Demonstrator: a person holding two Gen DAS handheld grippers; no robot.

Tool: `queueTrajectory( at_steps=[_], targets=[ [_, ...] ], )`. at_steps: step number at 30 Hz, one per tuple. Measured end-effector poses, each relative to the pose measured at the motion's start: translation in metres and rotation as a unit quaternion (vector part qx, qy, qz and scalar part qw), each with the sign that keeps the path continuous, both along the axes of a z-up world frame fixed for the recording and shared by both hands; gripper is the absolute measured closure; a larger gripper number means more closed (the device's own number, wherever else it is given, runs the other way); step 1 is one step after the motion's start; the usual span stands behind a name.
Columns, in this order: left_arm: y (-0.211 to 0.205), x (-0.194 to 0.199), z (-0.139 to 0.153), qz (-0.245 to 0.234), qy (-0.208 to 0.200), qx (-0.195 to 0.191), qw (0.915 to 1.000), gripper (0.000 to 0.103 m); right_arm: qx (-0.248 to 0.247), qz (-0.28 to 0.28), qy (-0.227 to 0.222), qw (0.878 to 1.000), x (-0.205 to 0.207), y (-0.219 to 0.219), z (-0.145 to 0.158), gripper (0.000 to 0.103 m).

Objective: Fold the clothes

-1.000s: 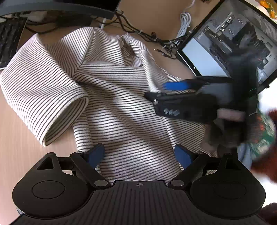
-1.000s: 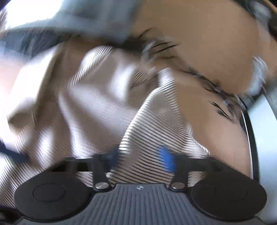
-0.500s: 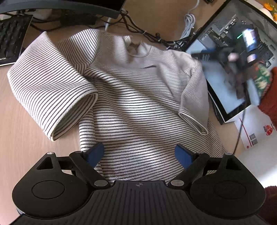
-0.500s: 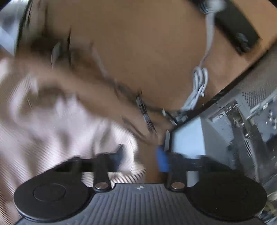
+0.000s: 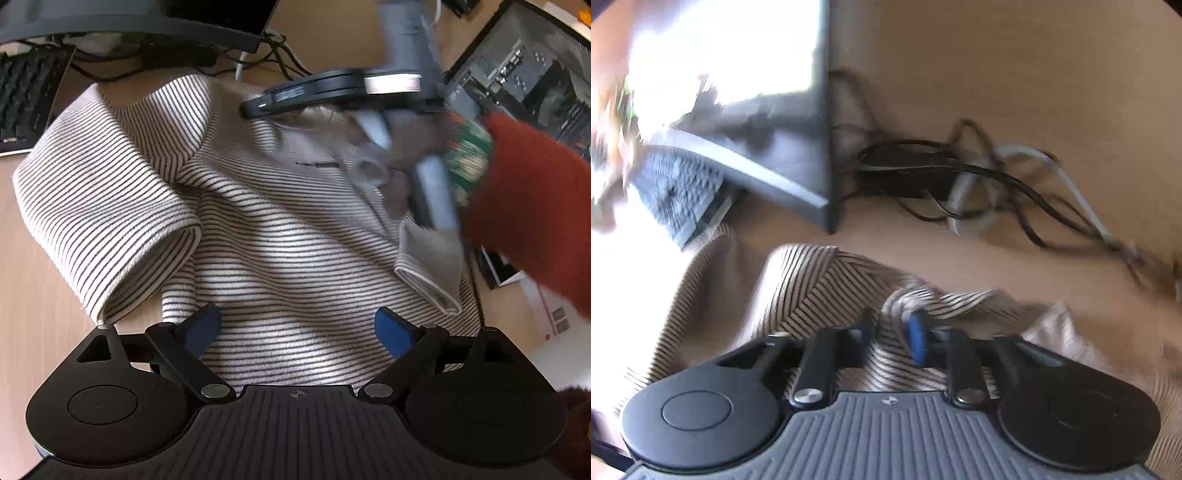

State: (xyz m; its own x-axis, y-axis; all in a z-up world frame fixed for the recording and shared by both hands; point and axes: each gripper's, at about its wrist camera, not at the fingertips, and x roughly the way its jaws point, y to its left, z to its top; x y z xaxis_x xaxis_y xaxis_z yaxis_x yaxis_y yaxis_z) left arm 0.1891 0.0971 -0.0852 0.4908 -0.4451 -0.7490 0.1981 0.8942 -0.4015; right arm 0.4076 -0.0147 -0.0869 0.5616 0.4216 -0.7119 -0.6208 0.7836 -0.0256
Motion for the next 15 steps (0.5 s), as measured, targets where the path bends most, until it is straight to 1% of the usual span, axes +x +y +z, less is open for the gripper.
queueTrajectory(
  at_steps=[1, 3, 5, 7, 9, 11, 12, 13, 14, 15],
  targets=[
    [-0.002, -0.003, 0.0, -0.001, -0.003, 0.009, 1.0, 0.008, -0.031, 0.013, -0.028, 0.999, 0.0, 0.009, -0.004, 0.089],
    [-0.006, -0.01, 0.001, -0.004, -0.01, 0.028, 0.9996, 0.008, -0.058, 0.018, -0.065, 0.996, 0.007, 0.019, -0.014, 0.089],
    [-0.009, -0.018, 0.002, -0.007, -0.013, 0.042, 0.999, 0.008, -0.064, 0.018, -0.094, 0.993, 0.013, 0.025, -0.019, 0.089],
    [-0.008, -0.024, 0.002, -0.006, -0.01, 0.042, 0.999, 0.008, -0.075, 0.025, -0.115, 0.99, 0.011, 0.033, -0.022, 0.089],
    [-0.006, -0.03, 0.002, -0.005, -0.008, 0.042, 0.9991, 0.008, -0.071, 0.026, -0.119, 0.99, 0.003, 0.036, -0.023, 0.089],
    [-0.003, -0.034, 0.003, -0.009, -0.005, 0.04, 0.9992, 0.008, -0.057, 0.018, -0.114, 0.992, -0.01, 0.03, -0.02, 0.084],
    [-0.001, -0.036, 0.003, -0.013, -0.003, 0.039, 0.9991, 0.008, -0.05, 0.01, -0.111, 0.992, -0.019, 0.025, -0.018, 0.076],
    [0.001, -0.038, 0.004, -0.017, -0.001, 0.039, 0.9991, 0.008, -0.04, 0.0, -0.109, 0.993, -0.031, 0.016, -0.014, 0.07],
    [0.003, -0.04, 0.004, -0.021, 0.001, 0.04, 0.999, 0.008, -0.028, -0.009, -0.108, 0.994, -0.048, 0.003, -0.007, 0.068],
    [0.007, -0.041, 0.005, -0.025, 0.003, 0.04, 0.9989, 0.008, -0.017, -0.018, -0.107, 0.994, -0.065, -0.01, -0.001, 0.063]
  ],
)
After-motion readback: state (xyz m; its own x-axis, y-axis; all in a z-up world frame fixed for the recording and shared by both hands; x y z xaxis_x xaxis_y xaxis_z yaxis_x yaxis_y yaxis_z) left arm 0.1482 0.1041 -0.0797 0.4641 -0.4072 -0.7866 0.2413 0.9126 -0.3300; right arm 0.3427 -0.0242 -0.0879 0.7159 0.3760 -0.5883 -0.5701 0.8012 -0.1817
